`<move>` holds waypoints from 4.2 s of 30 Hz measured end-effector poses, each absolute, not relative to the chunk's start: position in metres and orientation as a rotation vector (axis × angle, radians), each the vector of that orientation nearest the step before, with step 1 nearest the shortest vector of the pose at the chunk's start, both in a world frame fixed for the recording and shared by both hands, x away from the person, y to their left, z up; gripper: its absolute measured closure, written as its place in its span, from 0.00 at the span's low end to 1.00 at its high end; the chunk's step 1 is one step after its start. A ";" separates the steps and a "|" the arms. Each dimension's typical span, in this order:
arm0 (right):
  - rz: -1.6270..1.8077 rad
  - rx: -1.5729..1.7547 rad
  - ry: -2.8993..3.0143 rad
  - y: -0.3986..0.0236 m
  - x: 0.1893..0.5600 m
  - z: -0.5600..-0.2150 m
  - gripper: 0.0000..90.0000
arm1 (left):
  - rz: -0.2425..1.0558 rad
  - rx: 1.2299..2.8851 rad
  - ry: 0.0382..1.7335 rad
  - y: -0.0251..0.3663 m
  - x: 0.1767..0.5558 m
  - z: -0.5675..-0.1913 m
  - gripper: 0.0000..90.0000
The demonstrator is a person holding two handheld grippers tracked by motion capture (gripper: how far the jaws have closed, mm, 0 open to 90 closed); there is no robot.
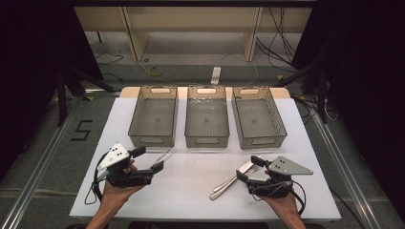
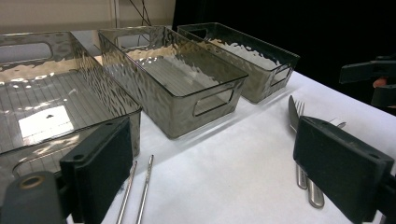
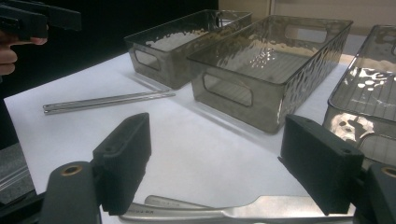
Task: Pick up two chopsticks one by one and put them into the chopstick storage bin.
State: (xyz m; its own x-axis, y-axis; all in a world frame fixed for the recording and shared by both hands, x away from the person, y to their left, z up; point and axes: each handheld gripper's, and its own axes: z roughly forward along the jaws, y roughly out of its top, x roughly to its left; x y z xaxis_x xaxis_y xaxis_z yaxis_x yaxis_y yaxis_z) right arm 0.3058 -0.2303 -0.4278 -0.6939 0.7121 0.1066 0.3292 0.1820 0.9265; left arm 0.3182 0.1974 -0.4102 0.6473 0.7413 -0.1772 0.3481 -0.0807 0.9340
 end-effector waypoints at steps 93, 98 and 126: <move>1.480 0.986 2.193 -0.225 0.308 -0.431 0.29 | 0.040 2.651 1.234 0.207 0.402 -0.458 0.82; 1.476 0.986 2.198 -0.225 0.308 -0.431 0.29 | 0.020 2.680 1.224 0.203 0.402 -0.461 0.87; 1.470 0.998 2.201 -0.225 0.308 -0.431 0.29 | 0.066 2.668 1.098 0.207 0.397 -0.445 0.94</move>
